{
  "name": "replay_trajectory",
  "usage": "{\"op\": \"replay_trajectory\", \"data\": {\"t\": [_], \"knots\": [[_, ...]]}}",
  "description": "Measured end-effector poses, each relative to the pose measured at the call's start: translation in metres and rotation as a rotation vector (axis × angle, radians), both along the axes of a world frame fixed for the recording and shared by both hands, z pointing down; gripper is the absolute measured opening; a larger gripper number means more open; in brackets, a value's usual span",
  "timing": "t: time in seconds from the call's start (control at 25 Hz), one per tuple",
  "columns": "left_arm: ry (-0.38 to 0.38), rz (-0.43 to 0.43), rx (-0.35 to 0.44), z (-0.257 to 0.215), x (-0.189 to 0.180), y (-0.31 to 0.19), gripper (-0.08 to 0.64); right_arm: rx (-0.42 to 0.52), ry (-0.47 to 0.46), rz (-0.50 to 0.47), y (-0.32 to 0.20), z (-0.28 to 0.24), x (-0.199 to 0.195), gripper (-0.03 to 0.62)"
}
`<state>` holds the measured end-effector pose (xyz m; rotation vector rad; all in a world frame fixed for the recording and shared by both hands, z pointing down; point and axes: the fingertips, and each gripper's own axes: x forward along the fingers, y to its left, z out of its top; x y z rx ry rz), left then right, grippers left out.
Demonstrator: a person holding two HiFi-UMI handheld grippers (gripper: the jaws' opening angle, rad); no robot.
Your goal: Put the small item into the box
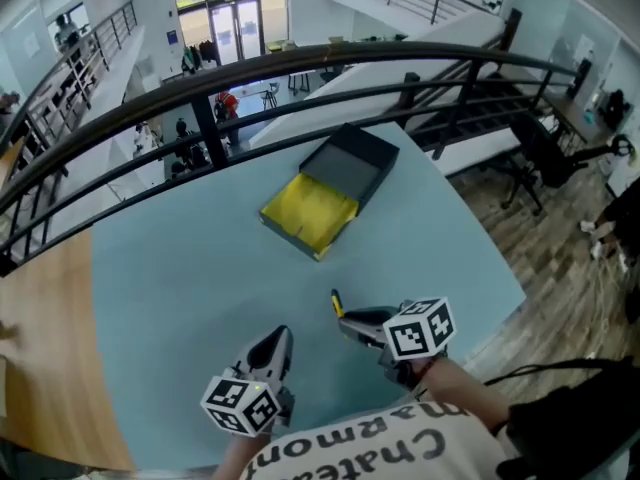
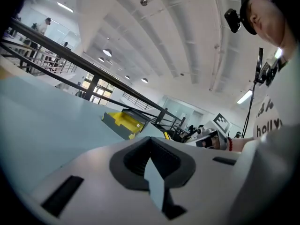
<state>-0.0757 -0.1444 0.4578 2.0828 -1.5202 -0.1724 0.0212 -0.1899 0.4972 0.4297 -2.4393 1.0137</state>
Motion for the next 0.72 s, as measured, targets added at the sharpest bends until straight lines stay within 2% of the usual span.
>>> {"op": "replay_trajectory", "data": {"t": [0.24, 0.44, 0.56, 0.72], "knots": [[-0.007, -0.137, -0.031, 0.008, 0.023, -0.020, 0.003, -0.069, -0.070, -0.050, -0.039, 0.004, 0.023, 0.083], [0.005, -0.222, -0.023, 0.004, 0.046, -0.039, 0.003, -0.079, -0.074, -0.139, -0.055, 0.009, 0.040, 0.083], [0.000, -0.252, -0.034, 0.007, 0.061, -0.050, 0.003, -0.084, -0.077, -0.180, -0.064, 0.012, 0.050, 0.083], [-0.025, -0.245, -0.061, 0.013, 0.078, -0.056, 0.003, -0.105, -0.089, -0.206, -0.071, 0.020, 0.055, 0.083]]}}
